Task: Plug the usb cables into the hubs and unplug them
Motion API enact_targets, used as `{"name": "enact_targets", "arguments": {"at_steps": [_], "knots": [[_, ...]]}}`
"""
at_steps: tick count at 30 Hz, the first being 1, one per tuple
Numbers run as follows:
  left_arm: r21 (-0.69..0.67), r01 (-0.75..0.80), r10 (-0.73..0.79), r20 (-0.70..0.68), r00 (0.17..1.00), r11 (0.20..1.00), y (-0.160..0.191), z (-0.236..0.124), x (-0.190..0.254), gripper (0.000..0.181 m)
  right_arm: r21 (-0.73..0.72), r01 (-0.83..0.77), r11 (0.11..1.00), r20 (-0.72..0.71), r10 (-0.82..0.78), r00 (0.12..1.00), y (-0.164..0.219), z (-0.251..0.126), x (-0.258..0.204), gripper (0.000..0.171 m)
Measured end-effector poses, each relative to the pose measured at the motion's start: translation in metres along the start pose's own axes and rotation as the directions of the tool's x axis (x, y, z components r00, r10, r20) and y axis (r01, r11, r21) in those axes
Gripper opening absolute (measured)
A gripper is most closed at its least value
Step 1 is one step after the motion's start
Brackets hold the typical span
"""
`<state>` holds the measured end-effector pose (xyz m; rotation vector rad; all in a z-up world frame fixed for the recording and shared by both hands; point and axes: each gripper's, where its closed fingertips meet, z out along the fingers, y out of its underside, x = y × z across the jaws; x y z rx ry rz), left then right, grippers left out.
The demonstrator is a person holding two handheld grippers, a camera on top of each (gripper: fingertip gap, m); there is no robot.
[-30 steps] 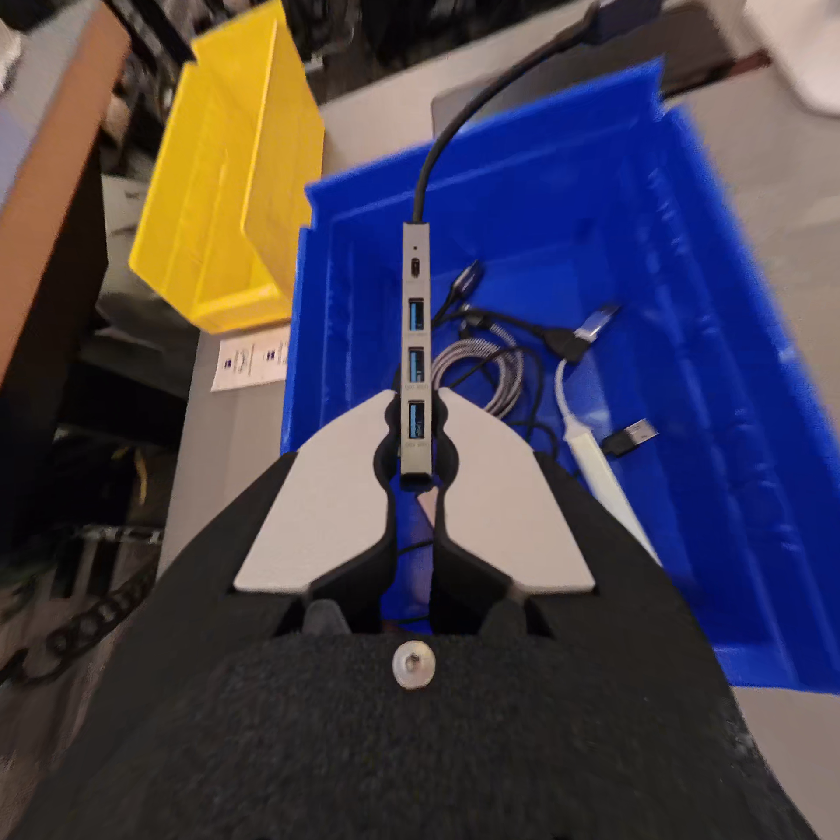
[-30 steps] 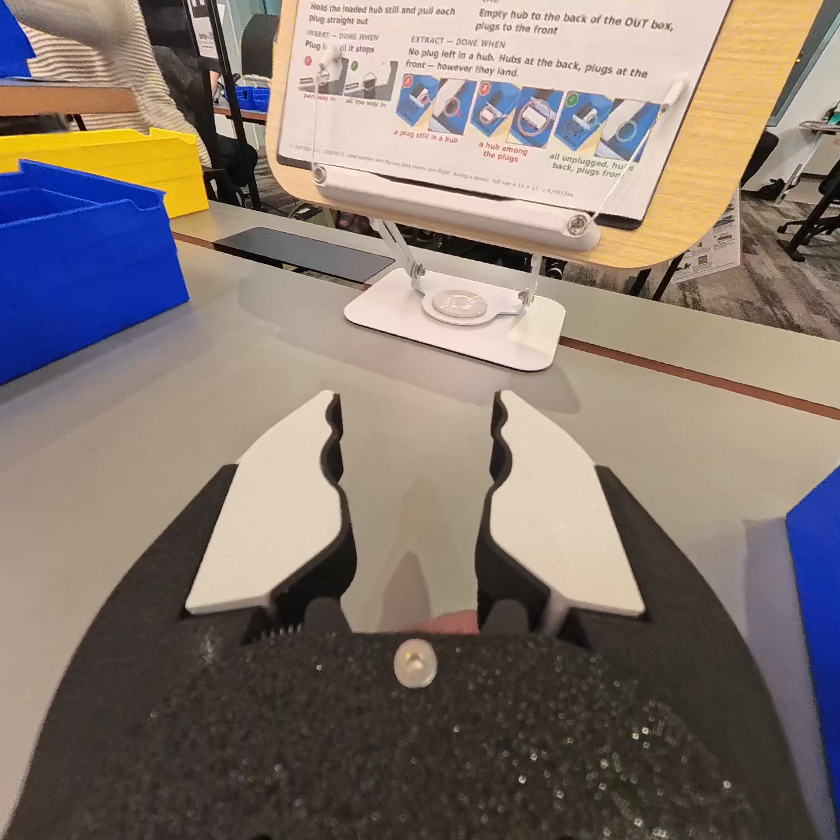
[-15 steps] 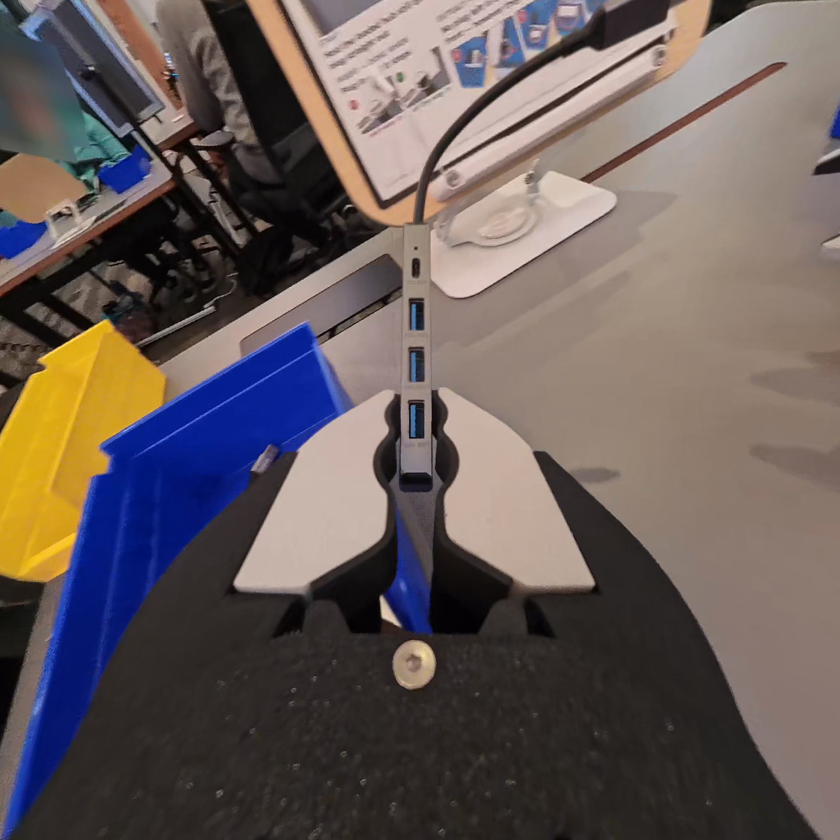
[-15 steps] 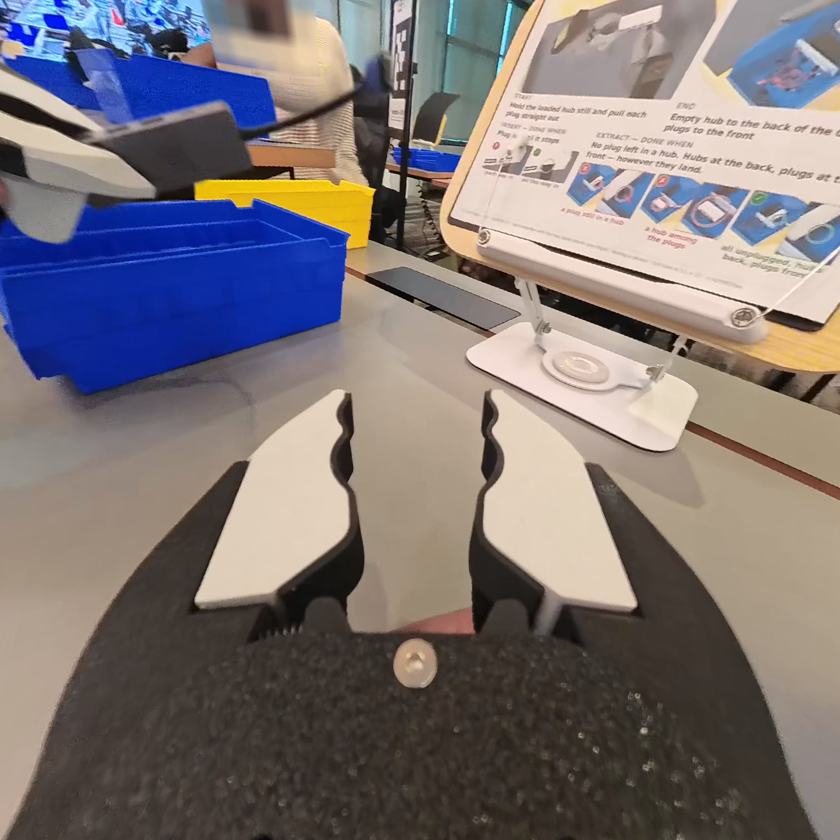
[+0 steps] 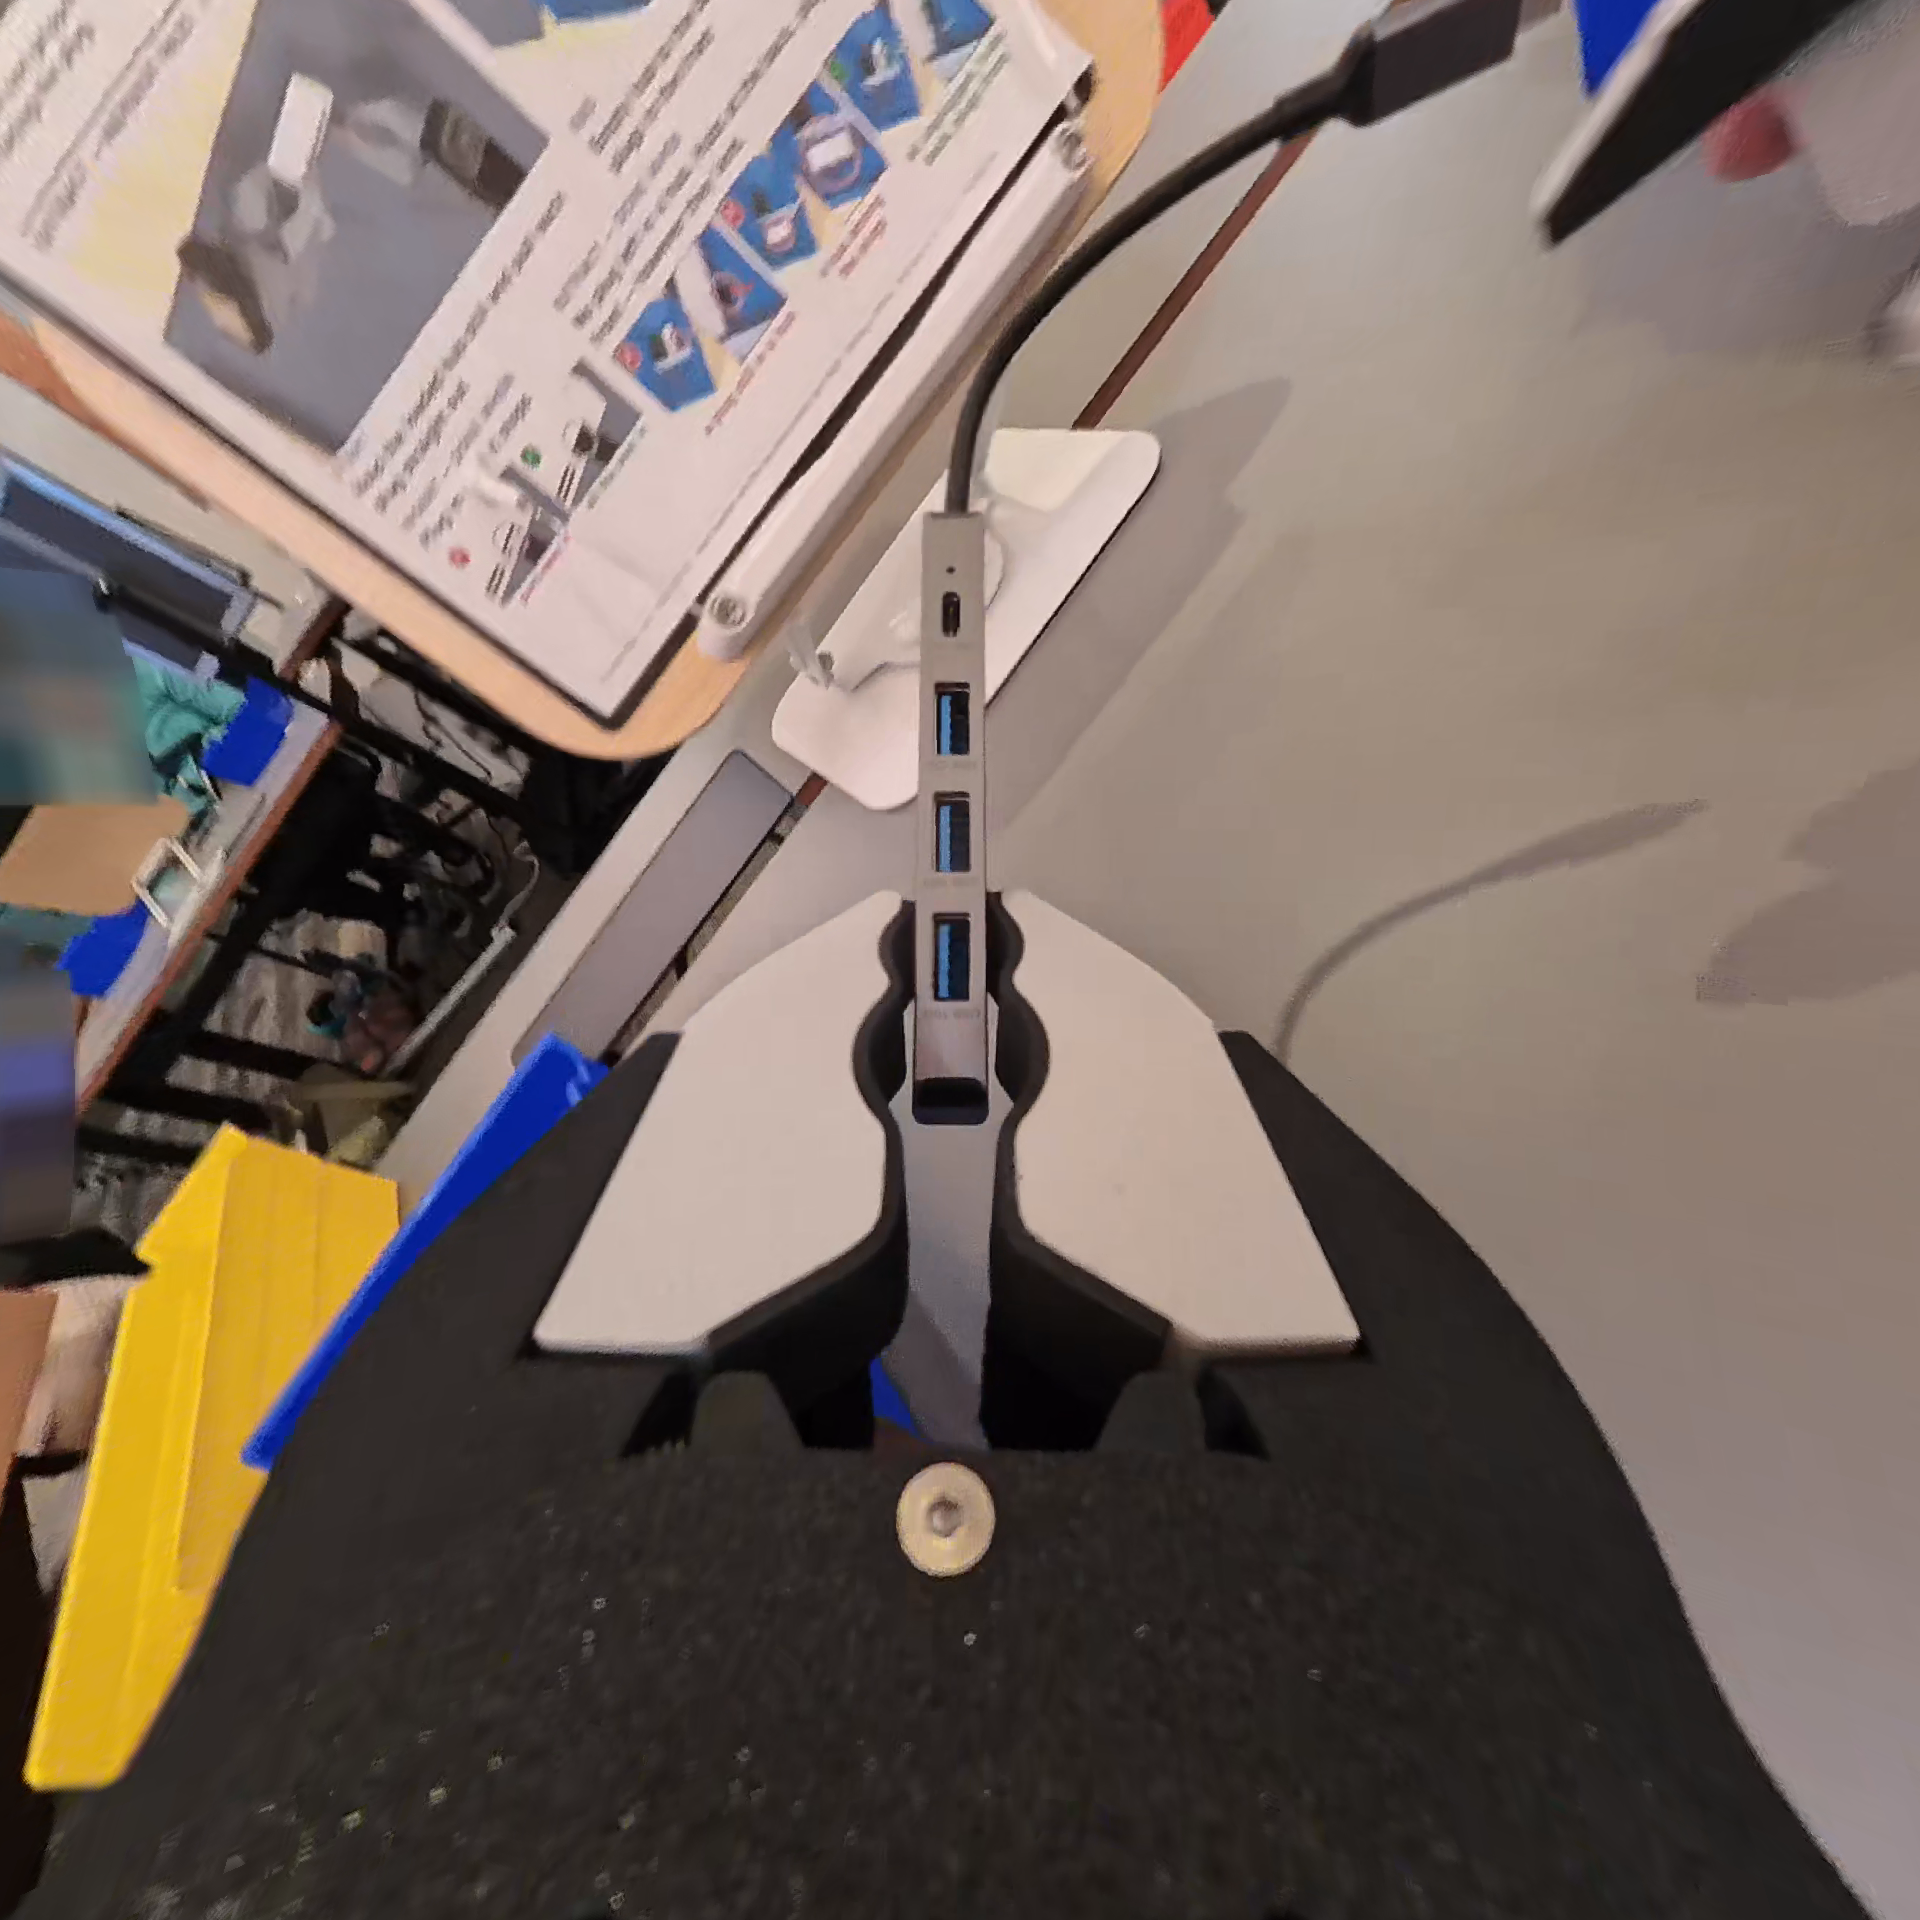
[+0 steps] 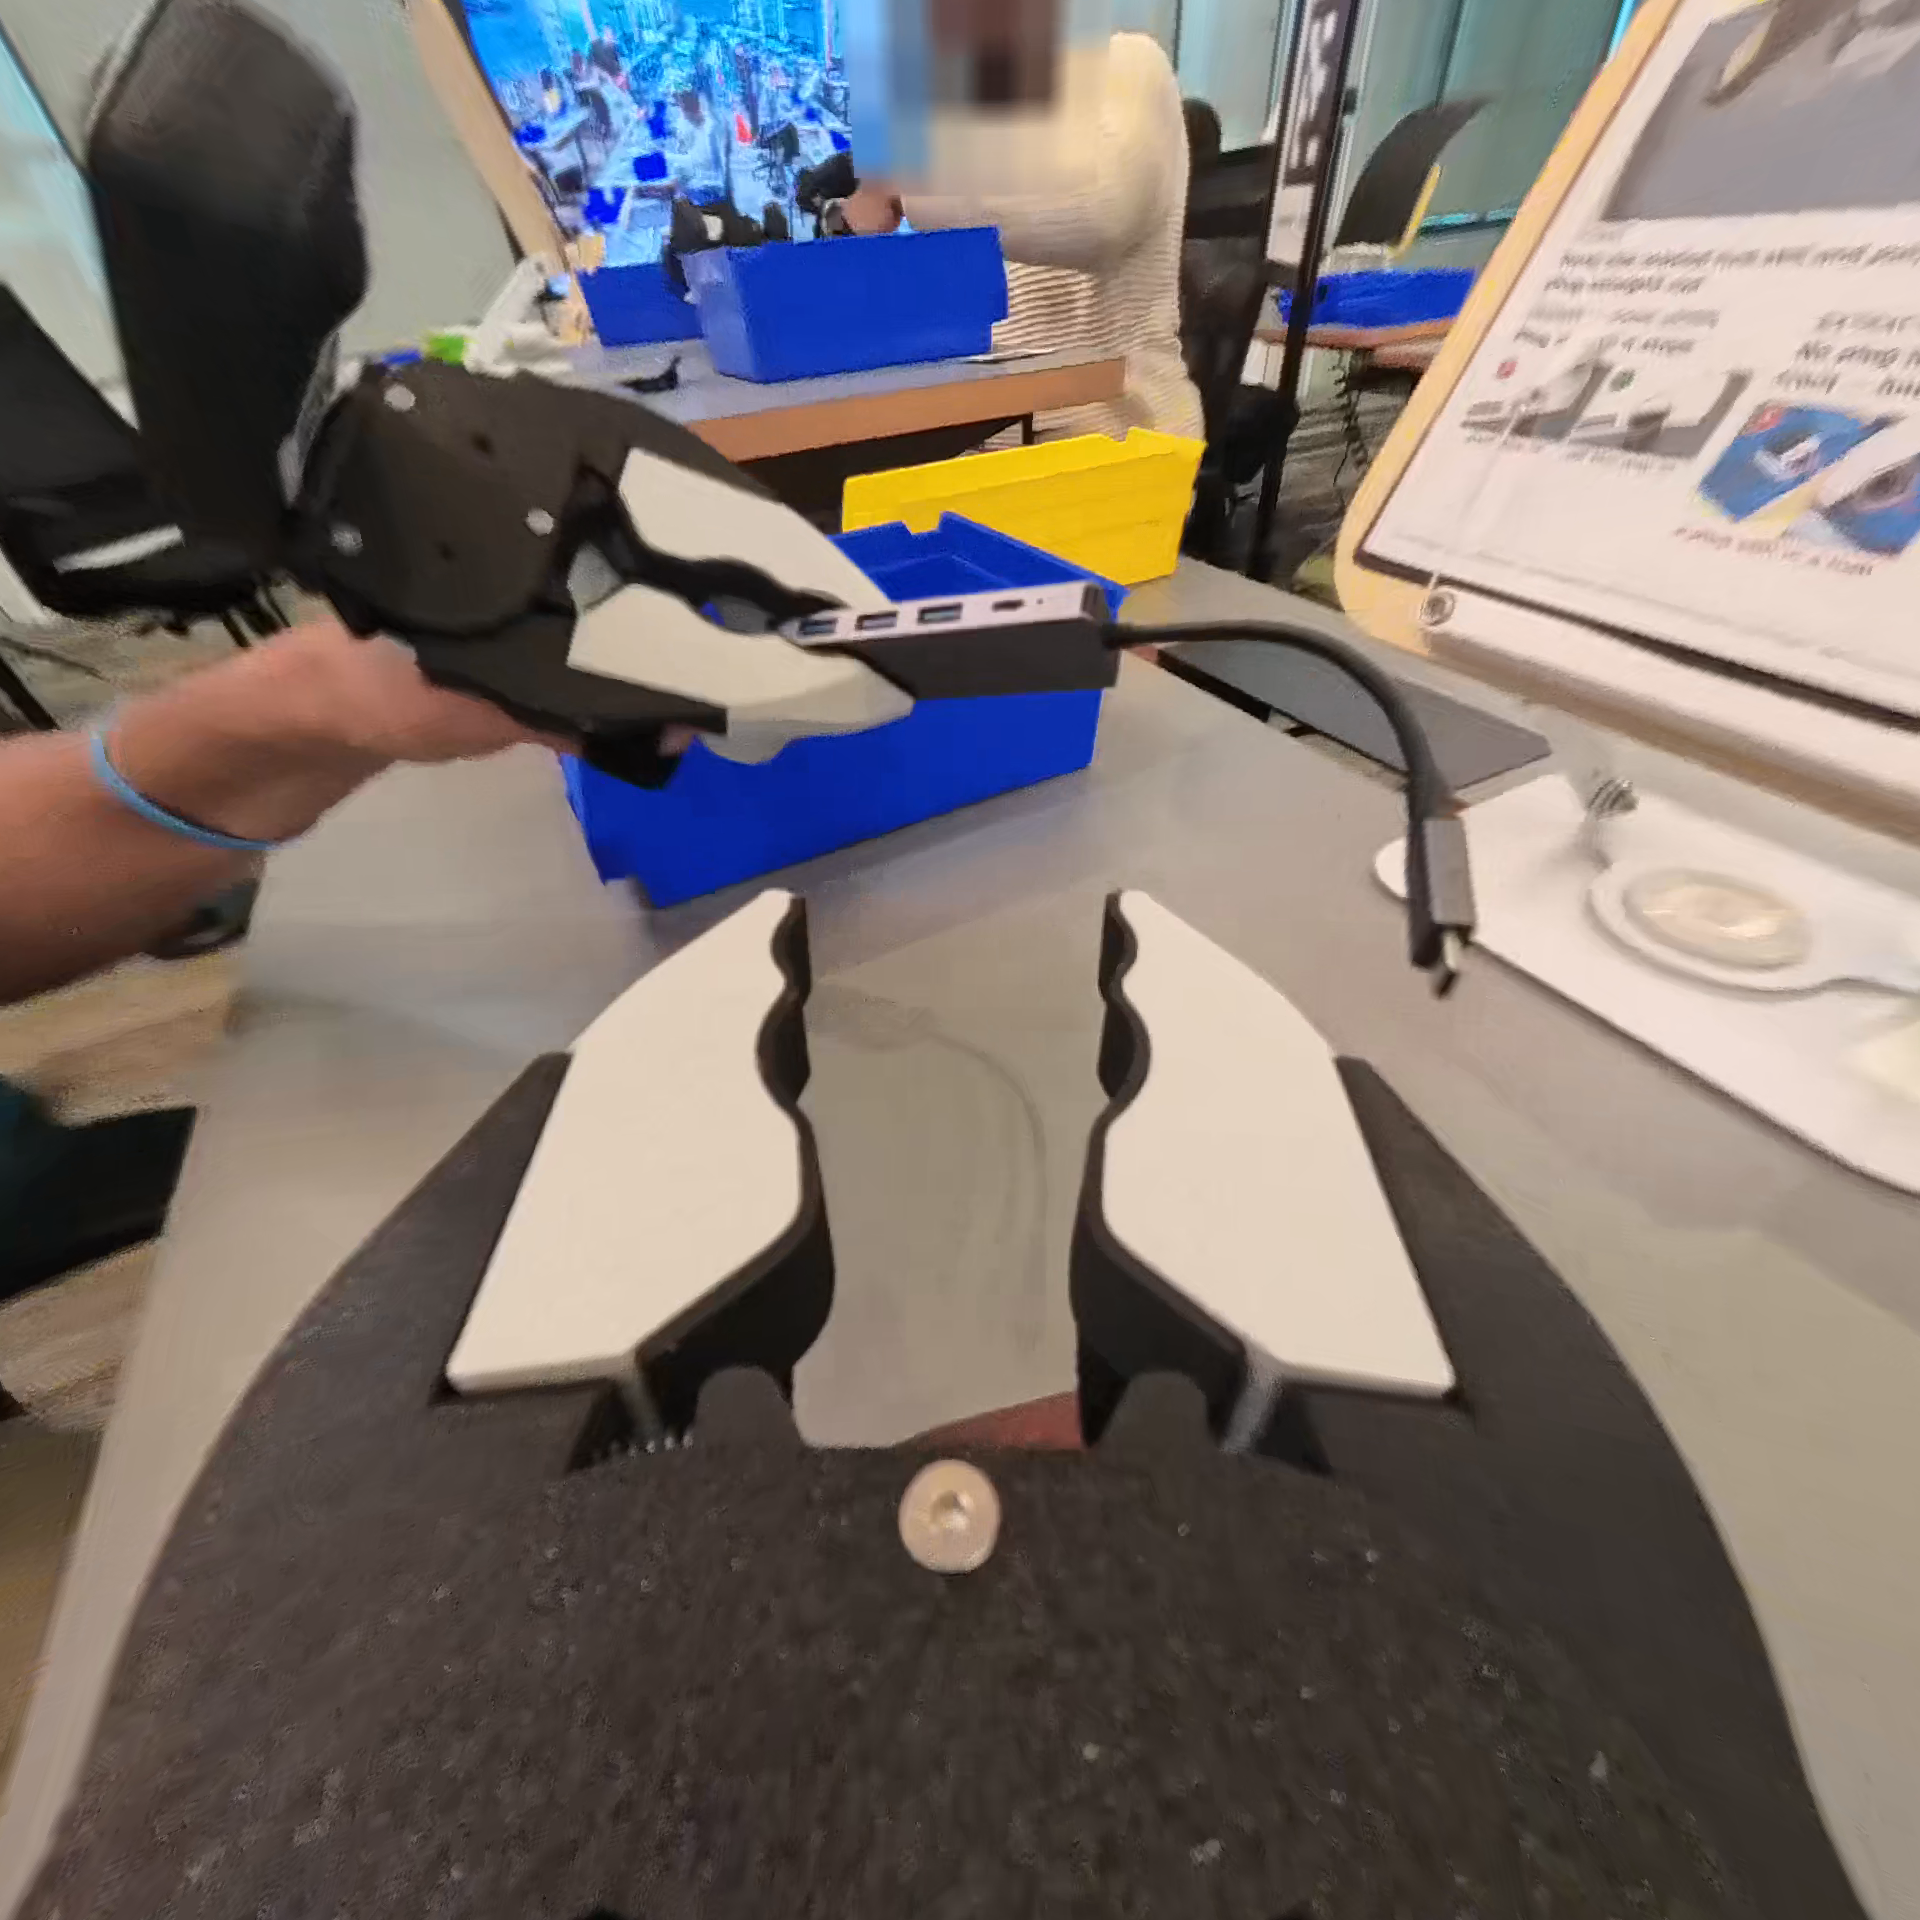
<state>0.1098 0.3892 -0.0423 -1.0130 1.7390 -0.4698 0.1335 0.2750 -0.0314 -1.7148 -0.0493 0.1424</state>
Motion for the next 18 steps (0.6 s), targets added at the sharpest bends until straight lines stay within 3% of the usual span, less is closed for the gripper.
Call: {"name": "enact_targets", "arguments": {"at_steps": [7,14,18], "knots": [[0.101,-0.096,0.101,-0.037,0.994,0.990,-0.029,0.011,0.035,0.012,0.018,-0.199,0.980,-0.020,0.200,0.980,0.003,0.014,0.020,0.057],[0.206,-0.042,0.055,-0.055,0.997,0.978,-0.053,0.010,0.054,0.012,0.098,-0.291,0.952,0.005,0.292,0.956,-0.006,0.023,0.024,0.063],[0.227,-0.017,0.026,-0.041,0.999,0.974,-0.055,0.012,0.058,0.012,0.141,-0.335,0.932,0.044,0.332,0.942,-0.010,0.025,0.023,0.058]]}}
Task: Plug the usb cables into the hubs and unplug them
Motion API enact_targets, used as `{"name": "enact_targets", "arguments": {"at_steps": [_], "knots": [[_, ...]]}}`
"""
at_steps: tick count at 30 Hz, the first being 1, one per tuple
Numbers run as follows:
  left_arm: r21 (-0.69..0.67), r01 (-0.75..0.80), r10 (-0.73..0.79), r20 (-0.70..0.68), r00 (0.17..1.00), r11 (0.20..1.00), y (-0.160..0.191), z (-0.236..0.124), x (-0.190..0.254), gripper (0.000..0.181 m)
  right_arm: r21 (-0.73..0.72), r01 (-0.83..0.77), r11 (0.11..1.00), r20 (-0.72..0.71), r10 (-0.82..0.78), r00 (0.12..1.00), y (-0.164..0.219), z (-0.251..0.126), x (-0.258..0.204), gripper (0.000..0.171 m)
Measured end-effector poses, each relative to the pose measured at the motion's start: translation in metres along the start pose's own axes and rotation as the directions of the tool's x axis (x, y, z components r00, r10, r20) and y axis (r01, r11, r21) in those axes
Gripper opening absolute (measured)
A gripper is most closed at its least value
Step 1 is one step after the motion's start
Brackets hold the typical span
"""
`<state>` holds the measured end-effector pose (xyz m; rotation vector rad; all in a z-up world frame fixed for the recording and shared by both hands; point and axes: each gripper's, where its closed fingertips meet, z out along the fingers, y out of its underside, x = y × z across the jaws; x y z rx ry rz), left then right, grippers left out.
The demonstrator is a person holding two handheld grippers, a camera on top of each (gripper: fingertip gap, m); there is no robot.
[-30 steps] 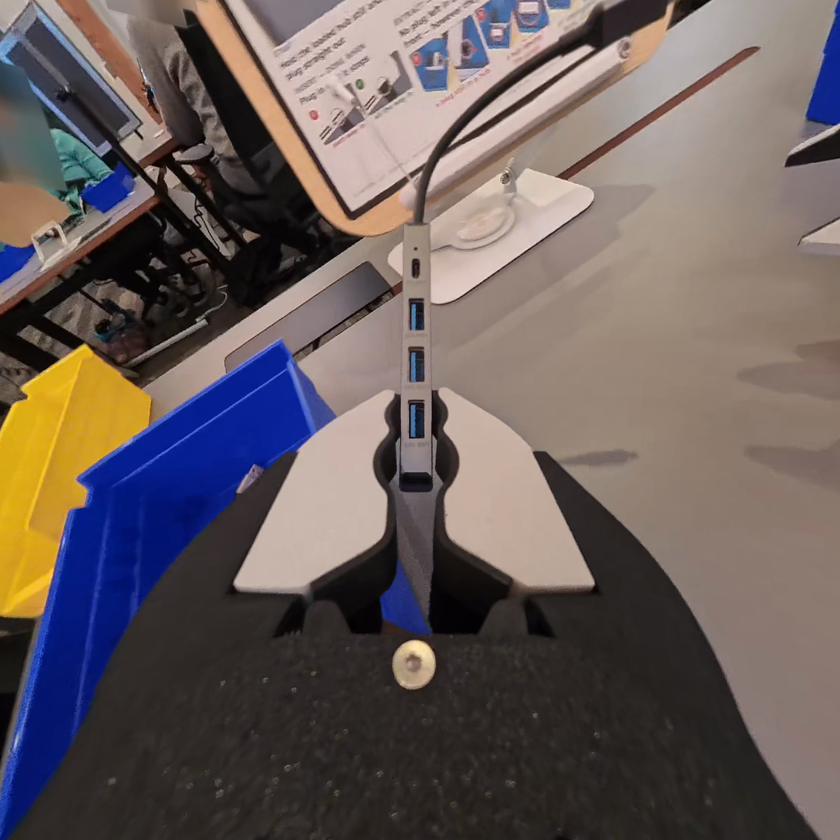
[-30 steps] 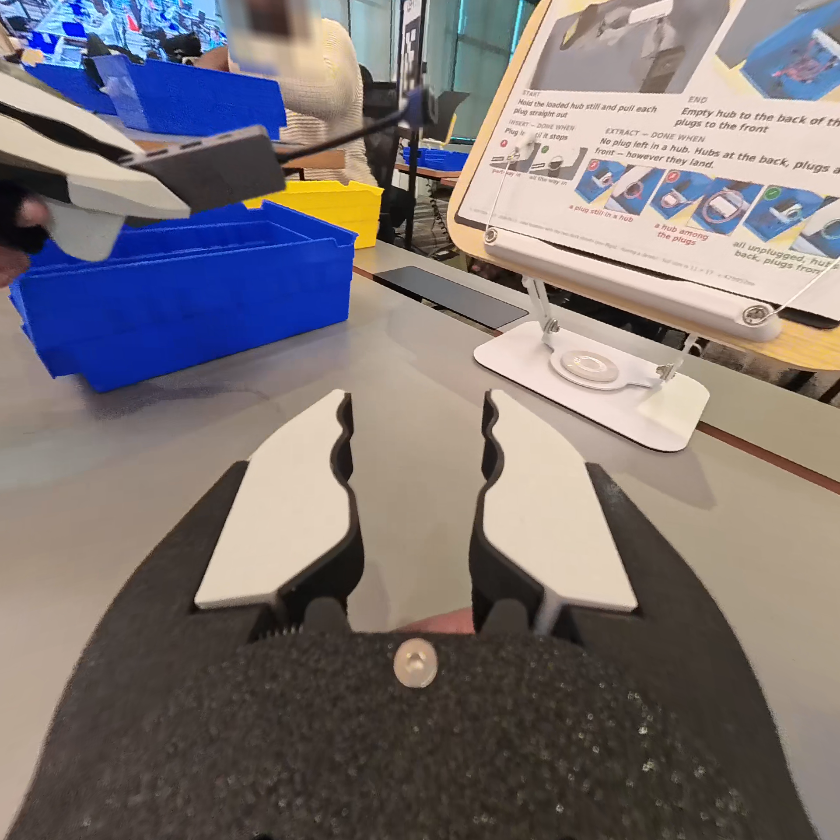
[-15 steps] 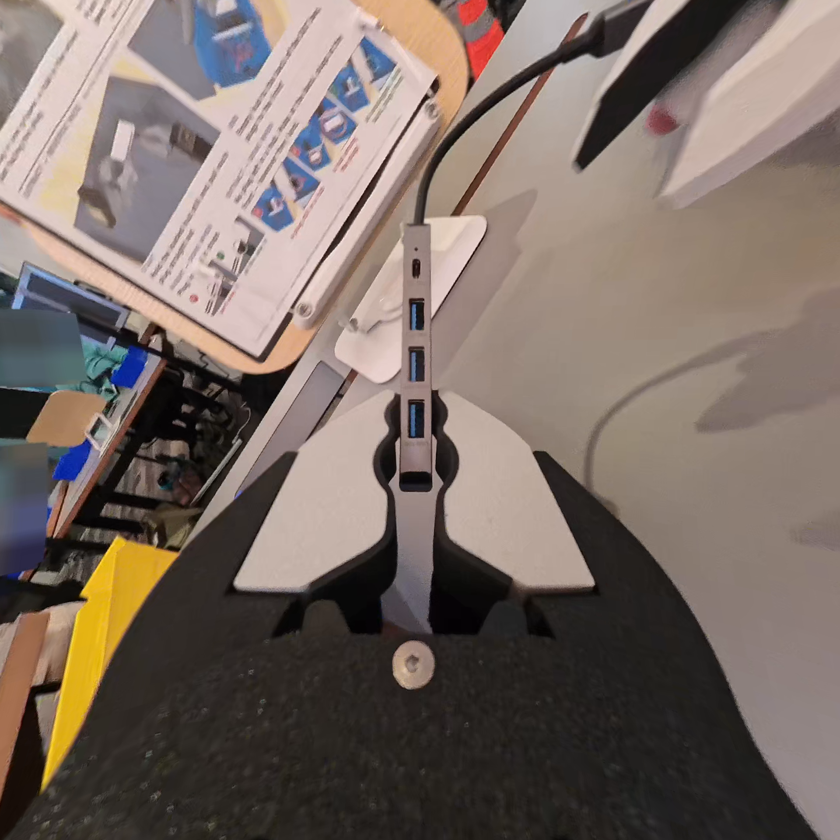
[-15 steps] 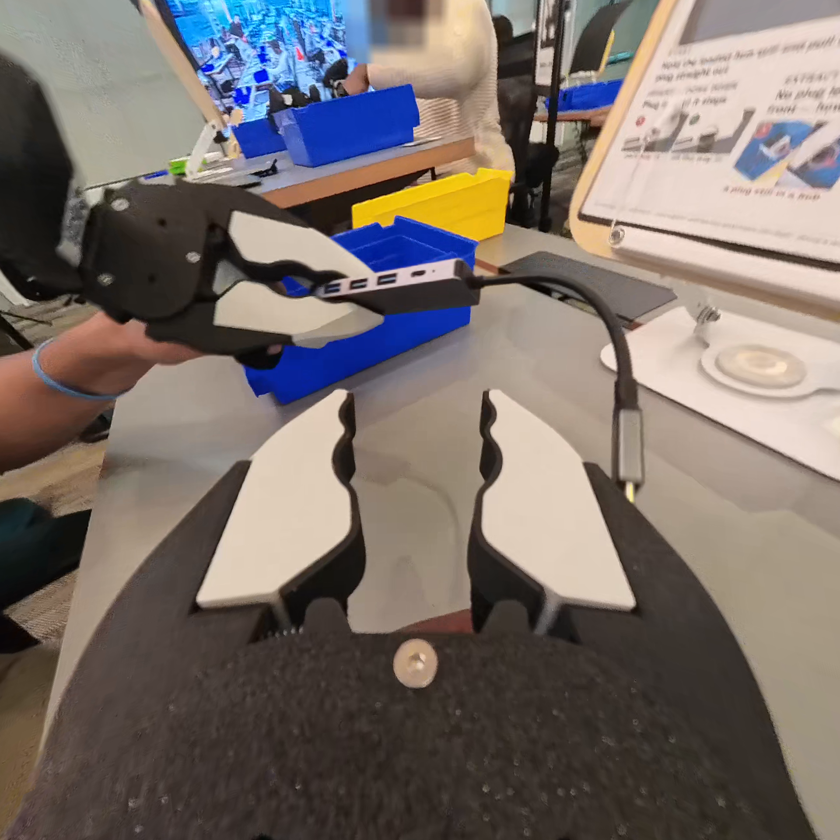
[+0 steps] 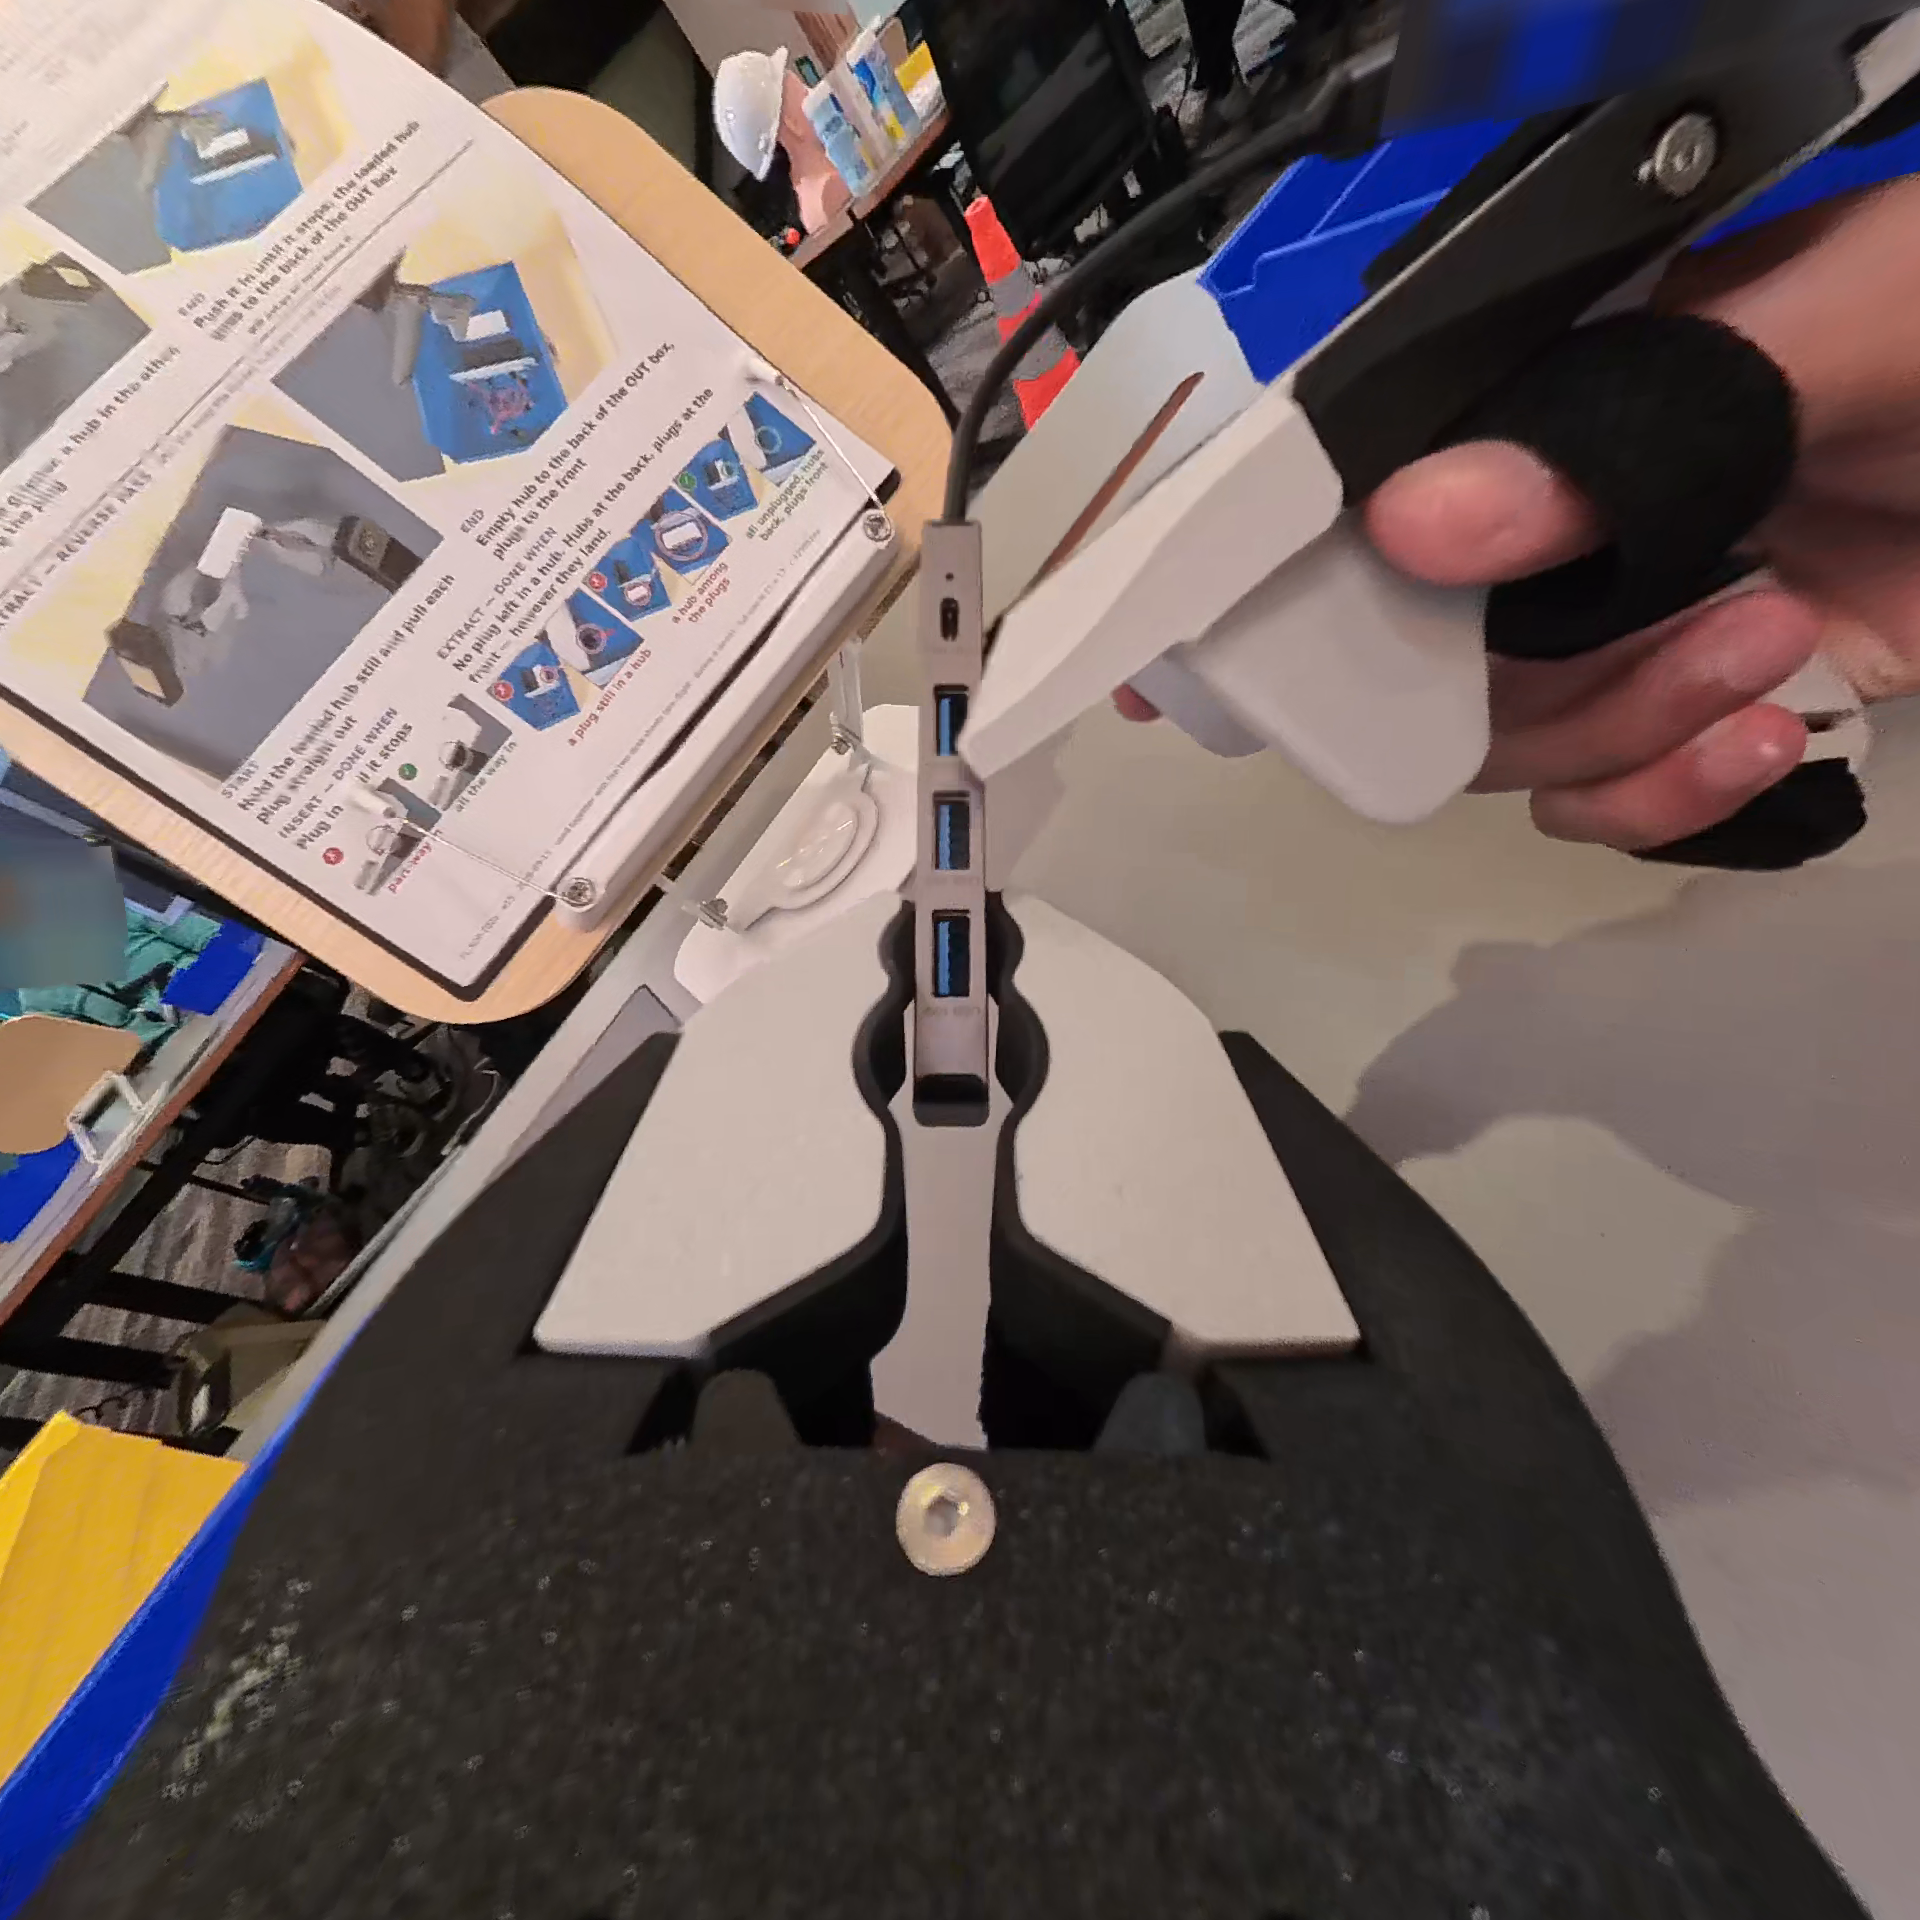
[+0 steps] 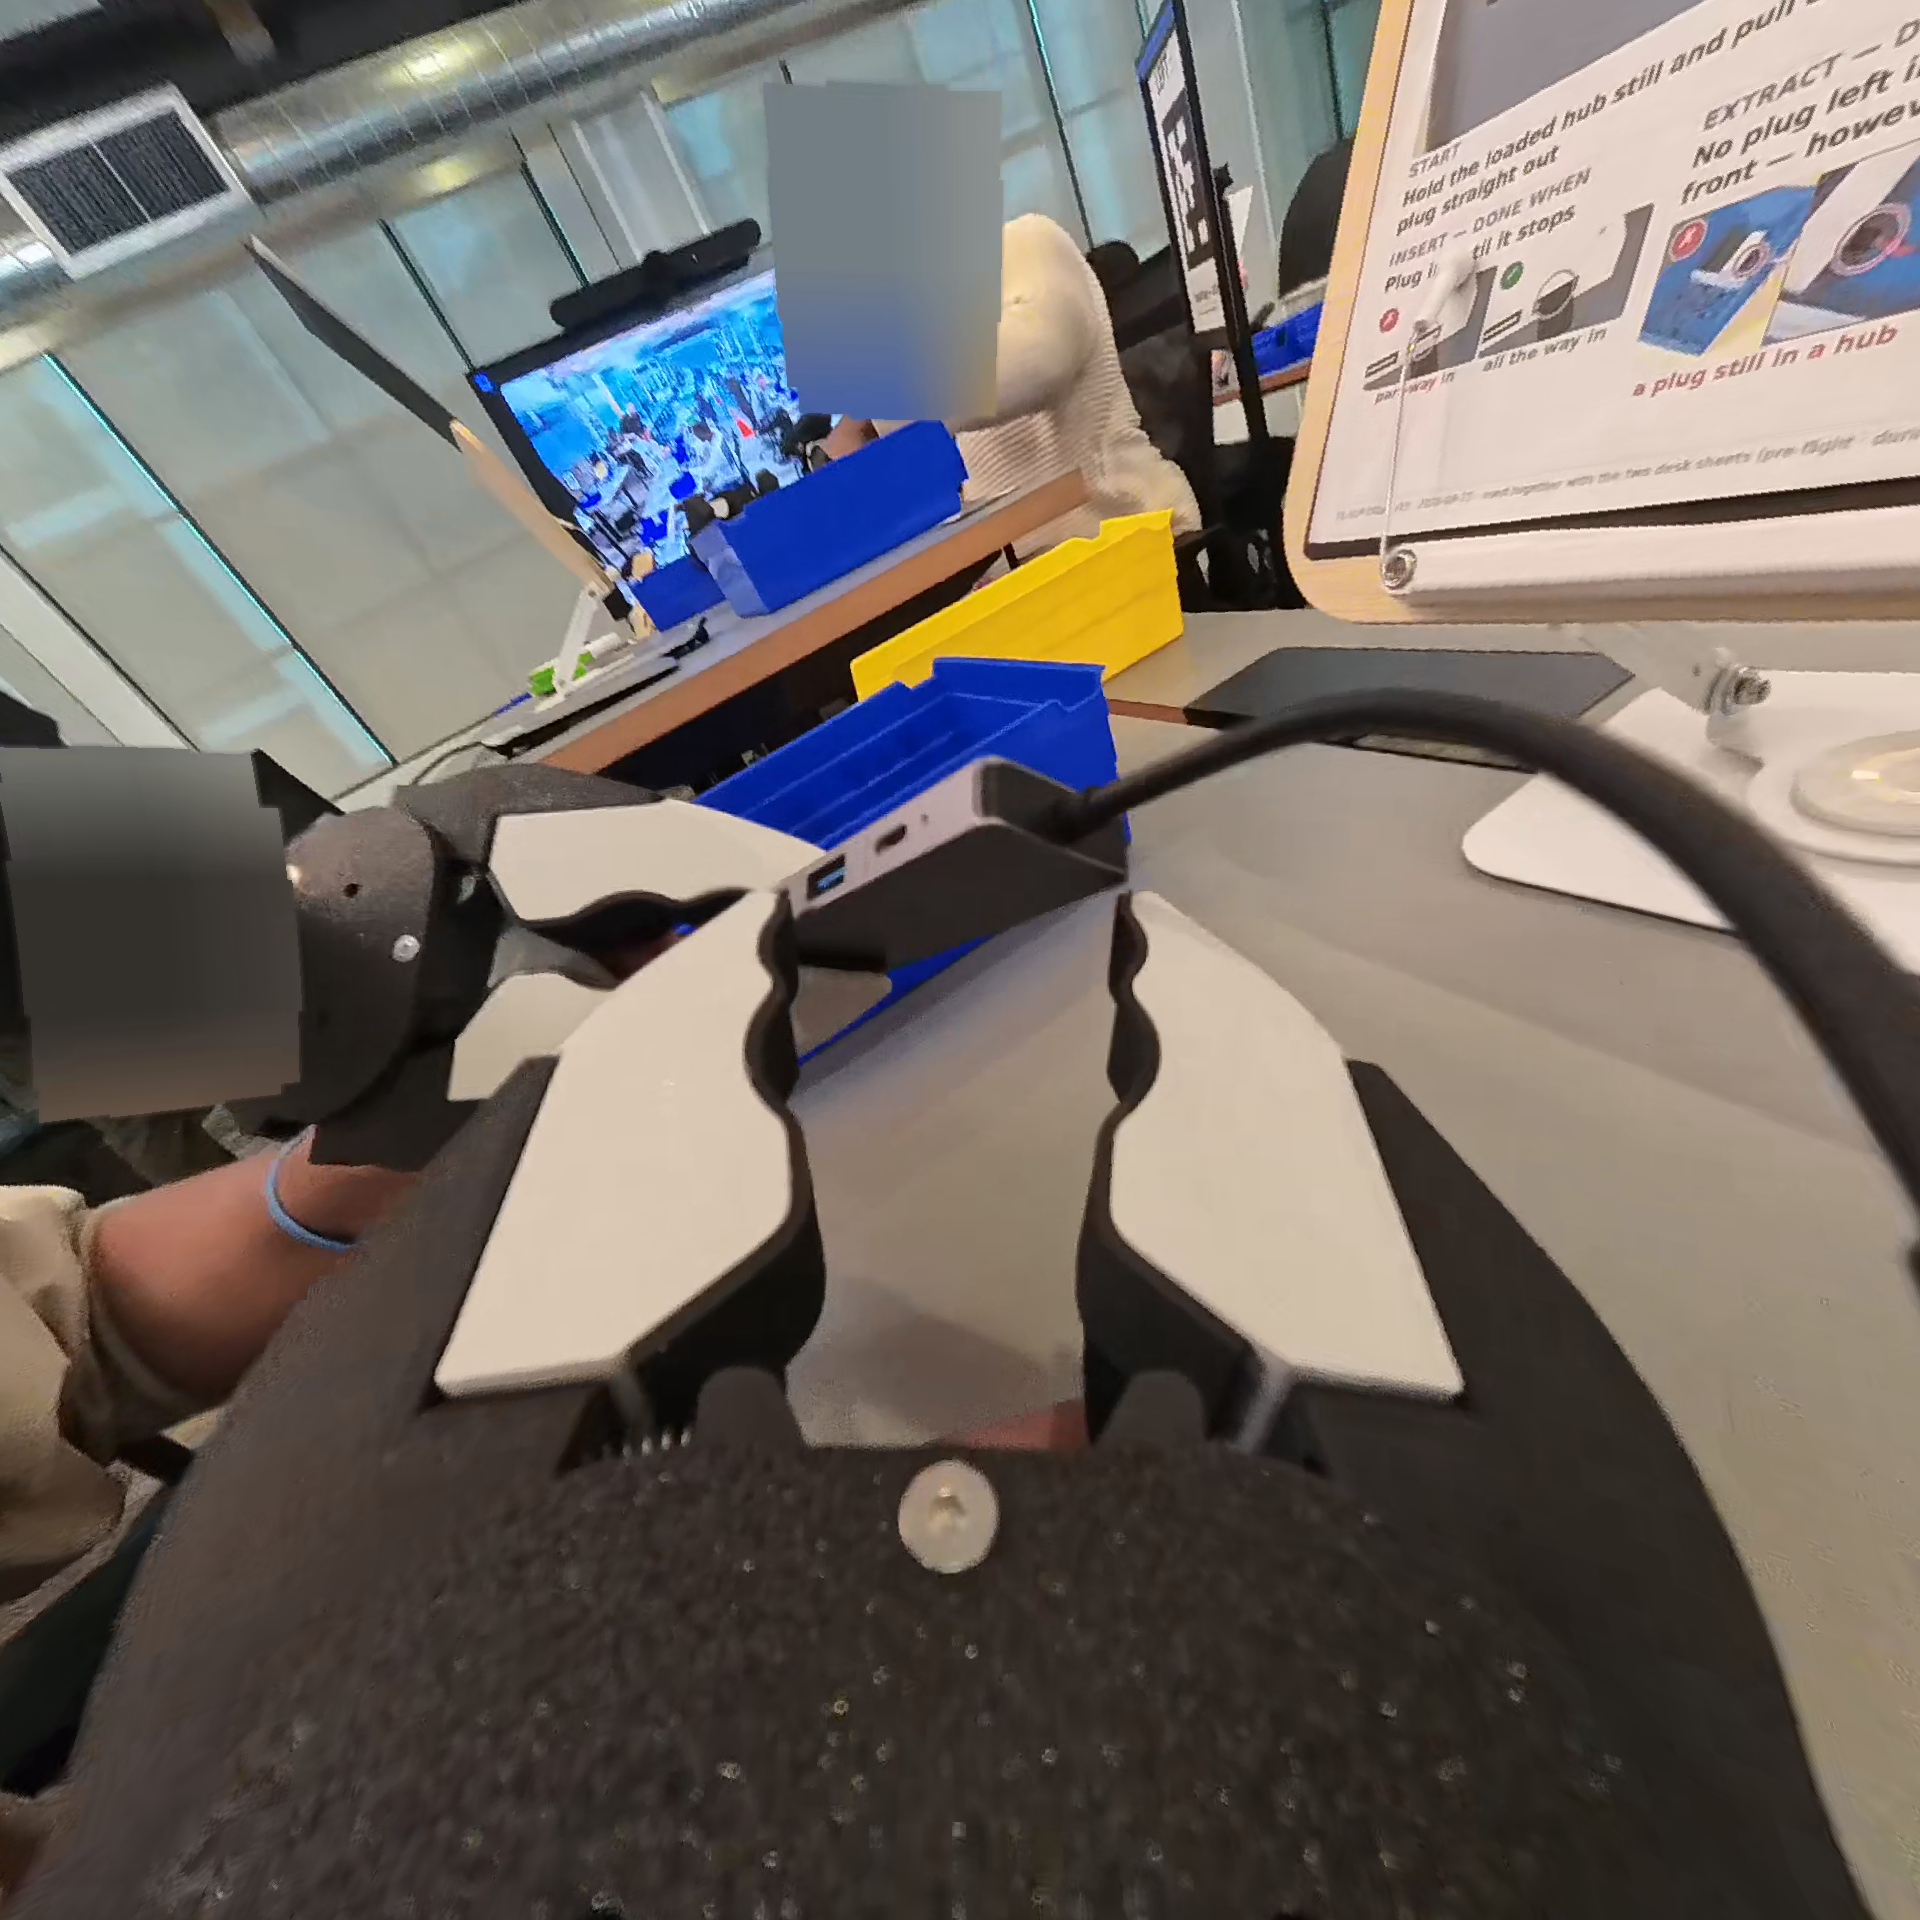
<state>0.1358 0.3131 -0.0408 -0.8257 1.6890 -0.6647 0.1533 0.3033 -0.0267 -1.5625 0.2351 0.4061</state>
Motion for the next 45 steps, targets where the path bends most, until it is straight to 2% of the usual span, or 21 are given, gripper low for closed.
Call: {"name": "enact_targets", "arguments": {"at_steps": [3,6,11,15,18,20,24,27,31,37,45], "knots": [[0.005,-0.002,0.002,0.008,1.000,1.000,0.003,0.002,0.002,0.012,0.038,-0.050,0.998,0.040,0.048,0.998,-0.003,-0.001,-0.004,0.063],[0.021,-0.021,0.021,0.016,1.000,1.000,0.003,0.002,0.002,0.012,0.051,-0.089,0.995,0.061,0.086,0.994,-0.002,-0.002,-0.002,0.058],[0.052,-0.134,0.132,0.035,0.991,0.990,0.000,-0.005,0.007,0.012,0.058,-0.097,0.994,0.076,0.093,0.993,-0.003,-0.006,0.002,0.059],[0.049,-0.172,0.170,0.026,0.985,0.984,0.002,-0.009,0.001,0.012,-0.071,0.025,0.997,0.091,-0.019,0.996,0.016,-0.012,-0.007,0.058],[0.049,-0.197,0.195,0.041,0.980,0.979,0.000,-0.013,-0.011,0.012,-0.245,0.160,0.956,0.132,-0.131,0.983,0.058,-0.026,-0.023,0.060],[0.041,-0.223,0.222,0.028,0.975,0.974,0.003,-0.015,-0.015,0.012,-0.291,0.241,0.926,0.212,-0.183,0.960,0.071,-0.039,-0.046,0.057],[0.037,-0.293,0.294,-0.019,0.956,0.955,0.013,-0.016,-0.010,0.012,-0.224,0.360,0.906,0.240,-0.307,0.921,0.032,-0.055,-0.070,0.055],[0.054,-0.353,0.356,-0.065,0.932,0.934,0.015,-0.020,0.000,0.012,-0.219,0.419,0.881,0.206,-0.378,0.902,-0.004,-0.064,-0.053,0.054],[0.084,-0.394,0.401,-0.106,0.910,0.915,0.011,-0.024,0.010,0.012,-0.302,0.474,0.827,0.205,-0.430,0.879,-0.016,-0.060,-0.023,0.055],[0.127,-0.442,0.455,-0.105,0.884,0.888,-0.001,-0.022,0.015,0.012,-0.431,0.425,0.796,0.311,-0.311,0.898,0.008,-0.033,-0.011,0.059],[0.133,-0.465,0.480,-0.116,0.870,0.875,0.000,-0.019,0.017,0.012,-0.407,0.357,0.841,0.360,-0.211,0.909,0.017,-0.027,-0.013,0.046]]}}
